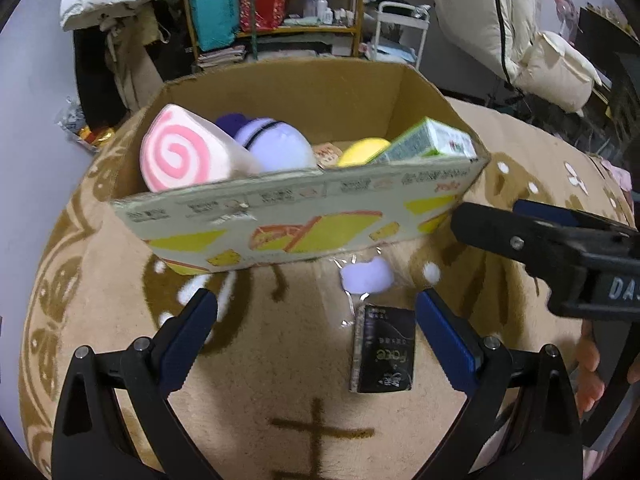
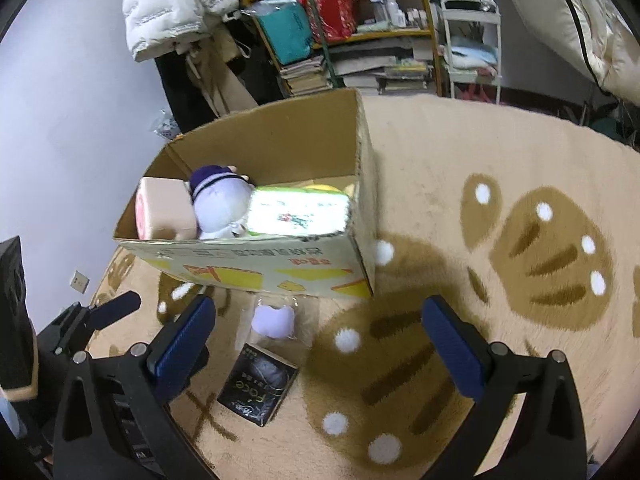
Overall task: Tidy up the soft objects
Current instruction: 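Move both tools down toward the black card packet and clear zip bag, then close the left tool on the black card packet while the right tool reaches the clear bag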
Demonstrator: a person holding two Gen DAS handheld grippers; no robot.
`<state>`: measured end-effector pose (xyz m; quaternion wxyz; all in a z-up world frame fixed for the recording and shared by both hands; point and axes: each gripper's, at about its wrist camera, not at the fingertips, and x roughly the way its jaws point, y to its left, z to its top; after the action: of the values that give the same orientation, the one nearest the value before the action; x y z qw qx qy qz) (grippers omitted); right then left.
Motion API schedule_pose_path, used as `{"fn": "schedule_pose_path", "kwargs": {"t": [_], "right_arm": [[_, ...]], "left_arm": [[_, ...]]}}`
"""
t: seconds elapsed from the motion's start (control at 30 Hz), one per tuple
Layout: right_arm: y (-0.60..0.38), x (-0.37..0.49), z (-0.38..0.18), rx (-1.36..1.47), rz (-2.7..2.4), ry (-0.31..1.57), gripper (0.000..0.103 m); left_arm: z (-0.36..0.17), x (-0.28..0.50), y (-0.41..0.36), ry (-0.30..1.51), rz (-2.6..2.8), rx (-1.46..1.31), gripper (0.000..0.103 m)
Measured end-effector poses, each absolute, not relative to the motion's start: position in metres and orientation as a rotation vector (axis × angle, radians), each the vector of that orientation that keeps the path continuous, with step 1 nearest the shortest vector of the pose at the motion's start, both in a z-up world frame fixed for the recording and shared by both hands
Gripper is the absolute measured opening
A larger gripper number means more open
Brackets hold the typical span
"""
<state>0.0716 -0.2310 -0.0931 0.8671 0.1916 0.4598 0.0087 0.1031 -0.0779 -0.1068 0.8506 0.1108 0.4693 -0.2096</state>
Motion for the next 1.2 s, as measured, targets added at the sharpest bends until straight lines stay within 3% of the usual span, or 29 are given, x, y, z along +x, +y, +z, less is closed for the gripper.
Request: {"fn": "schedule_pose_path", "kwargs": {"t": [0.87,1.07,1.13,1.2], "right_arm": [[-0.238,0.079,-0.149,0.481,-0.008,1.190,0.103],[-0.234,0.082,-0.157,0.477,0.006,1.219,0.103],[-0.231,0.084,-0.158,0.473,0.014,1.222,0.103],[-0.229,0.085,-0.158,0.467,0.017,1.220,0.103]], "left_arm": [[-0.170,0.095,-0.114,1.152,-0.479,0.399,0.098],[-0.179,0.094,-0.113,1.182,-0.466,0.386,0.083],[-0.182,0.095,-0.106,1.196,-0.462,0.375,0.068],[-0.183,0.095,-0.102,1.203,-0.453,0.373,0.064]]}}
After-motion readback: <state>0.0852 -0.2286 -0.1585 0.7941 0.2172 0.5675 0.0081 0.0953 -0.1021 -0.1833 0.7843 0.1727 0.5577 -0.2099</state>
